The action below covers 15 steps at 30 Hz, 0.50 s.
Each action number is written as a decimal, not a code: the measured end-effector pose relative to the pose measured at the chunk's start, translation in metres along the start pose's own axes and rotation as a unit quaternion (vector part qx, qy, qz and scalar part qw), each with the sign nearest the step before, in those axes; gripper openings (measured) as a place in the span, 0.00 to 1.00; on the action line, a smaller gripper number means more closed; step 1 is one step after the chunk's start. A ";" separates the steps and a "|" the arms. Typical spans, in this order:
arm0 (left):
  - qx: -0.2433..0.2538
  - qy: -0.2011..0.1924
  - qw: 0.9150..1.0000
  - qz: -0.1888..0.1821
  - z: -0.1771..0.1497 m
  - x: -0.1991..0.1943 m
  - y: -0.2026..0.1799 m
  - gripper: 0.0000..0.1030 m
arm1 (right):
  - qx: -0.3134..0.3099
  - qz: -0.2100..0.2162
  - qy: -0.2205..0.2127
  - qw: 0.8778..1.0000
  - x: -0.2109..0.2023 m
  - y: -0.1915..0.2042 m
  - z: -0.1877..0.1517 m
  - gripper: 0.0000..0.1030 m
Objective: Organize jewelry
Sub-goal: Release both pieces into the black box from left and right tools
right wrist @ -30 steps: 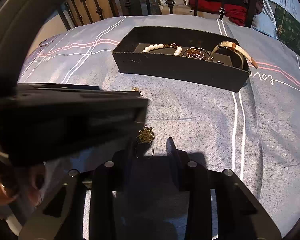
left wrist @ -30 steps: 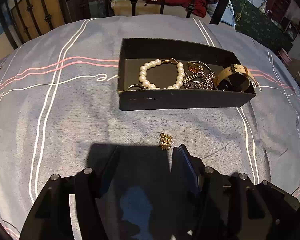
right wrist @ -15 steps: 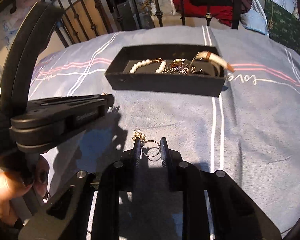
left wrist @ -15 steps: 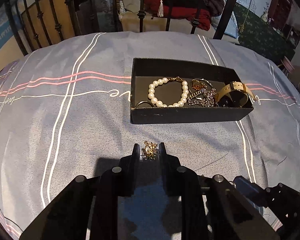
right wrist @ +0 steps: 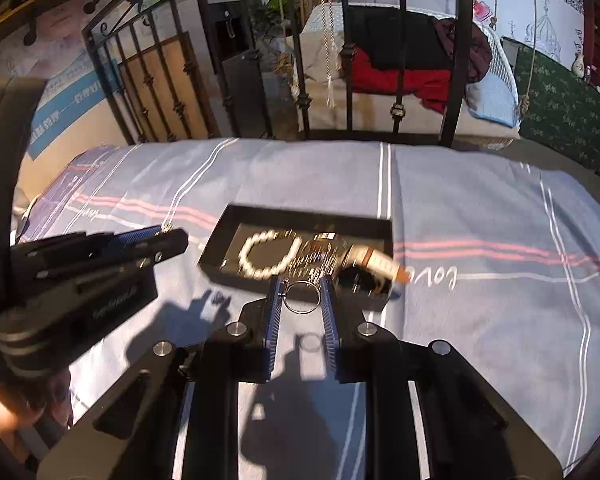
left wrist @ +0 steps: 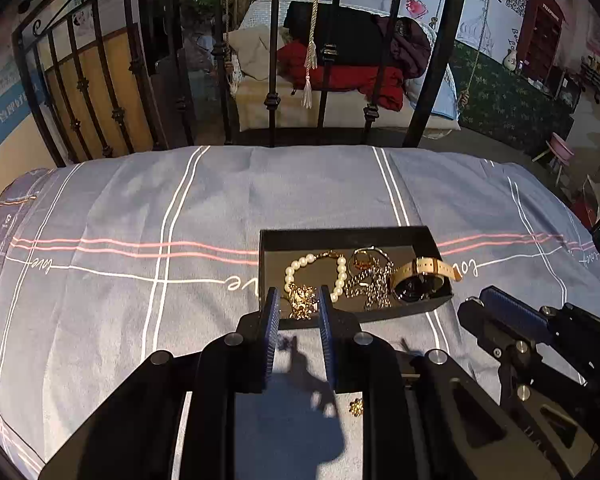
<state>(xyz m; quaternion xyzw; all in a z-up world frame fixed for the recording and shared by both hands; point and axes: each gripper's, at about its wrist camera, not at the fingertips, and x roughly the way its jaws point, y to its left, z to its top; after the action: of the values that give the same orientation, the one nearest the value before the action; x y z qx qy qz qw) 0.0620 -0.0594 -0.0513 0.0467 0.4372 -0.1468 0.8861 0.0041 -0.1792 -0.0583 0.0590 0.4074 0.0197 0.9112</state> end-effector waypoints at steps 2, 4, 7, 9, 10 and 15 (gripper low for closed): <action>-0.001 -0.004 1.000 0.001 0.012 0.004 -0.001 0.18 | 0.001 -0.007 -0.002 1.000 0.007 -0.004 0.017 0.20; -0.001 -0.006 1.000 0.004 0.020 0.009 -0.001 0.18 | -0.002 -0.012 -0.002 1.000 0.014 -0.007 0.031 0.20; 0.005 -0.008 1.000 0.006 0.030 0.017 -0.004 0.18 | -0.004 -0.019 0.001 1.000 0.027 -0.011 0.046 0.20; 0.005 -0.007 1.000 0.005 0.033 0.022 -0.005 0.18 | -0.003 -0.021 0.004 1.000 0.033 -0.014 0.048 0.20; 0.006 -0.007 1.000 0.005 0.034 0.025 -0.006 0.18 | -0.002 -0.022 0.006 1.000 0.037 -0.016 0.051 0.20; 0.008 -0.001 1.000 0.006 0.036 0.035 -0.006 0.18 | -0.002 -0.032 0.009 0.999 0.047 -0.019 0.053 0.20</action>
<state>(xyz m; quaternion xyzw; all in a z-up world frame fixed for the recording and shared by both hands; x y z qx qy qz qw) 0.1077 -0.0801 -0.0569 0.0564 0.4347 -0.1448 0.8870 0.0743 -0.1987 -0.0607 0.0443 0.4167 -0.0081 0.9079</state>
